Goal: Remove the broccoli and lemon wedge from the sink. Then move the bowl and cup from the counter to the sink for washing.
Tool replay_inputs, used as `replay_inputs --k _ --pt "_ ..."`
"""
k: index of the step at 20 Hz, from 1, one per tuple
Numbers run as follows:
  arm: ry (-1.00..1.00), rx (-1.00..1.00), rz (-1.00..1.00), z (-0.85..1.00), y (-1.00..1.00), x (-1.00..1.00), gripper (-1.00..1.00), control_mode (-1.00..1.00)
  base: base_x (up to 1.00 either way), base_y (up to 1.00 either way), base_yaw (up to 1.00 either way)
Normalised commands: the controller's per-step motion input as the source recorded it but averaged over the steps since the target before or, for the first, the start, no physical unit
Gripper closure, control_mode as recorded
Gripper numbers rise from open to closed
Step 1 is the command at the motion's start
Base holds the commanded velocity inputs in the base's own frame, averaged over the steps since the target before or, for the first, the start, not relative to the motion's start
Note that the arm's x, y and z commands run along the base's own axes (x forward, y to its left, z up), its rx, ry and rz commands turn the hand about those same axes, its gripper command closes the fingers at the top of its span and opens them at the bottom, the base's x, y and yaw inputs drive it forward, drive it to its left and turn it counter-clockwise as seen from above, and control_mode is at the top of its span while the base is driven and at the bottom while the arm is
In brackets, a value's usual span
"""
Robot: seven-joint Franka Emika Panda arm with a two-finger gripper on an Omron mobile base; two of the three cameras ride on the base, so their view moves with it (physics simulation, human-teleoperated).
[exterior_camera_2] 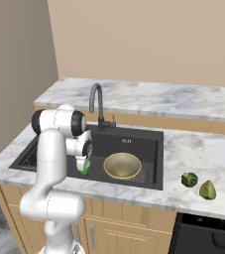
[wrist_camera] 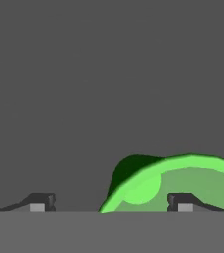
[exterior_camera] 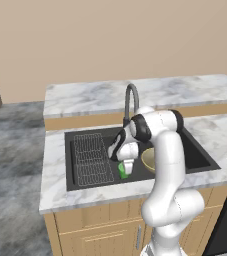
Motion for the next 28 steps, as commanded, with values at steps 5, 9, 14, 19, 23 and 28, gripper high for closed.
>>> replay_inputs --k 5,9,14,19,23,28 --pt "0.0 0.0 -0.14 -0.07 -0.09 -0.12 -1.0 -1.0 0.0 0.0 0.0" --pt "0.0 0.0 -0.09 0.0 0.0 0.01 -1.0 -1.0 0.0 0.0 0.0" --pt "0.0 0.0 -0.01 0.07 0.01 0.01 -1.0 -1.0 0.0 0.0 0.0" --pt "0.0 0.0 -0.04 0.15 0.0 -0.04 -1.0 -1.0 0.0 0.0 0.0" --pt "0.0 0.0 0.0 0.23 0.0 -0.08 -1.0 -1.0 0.0 0.0 0.0" --pt "-0.02 0.0 0.0 0.23 0.0 -0.08 -1.0 -1.0 0.0 0.0 0.0"
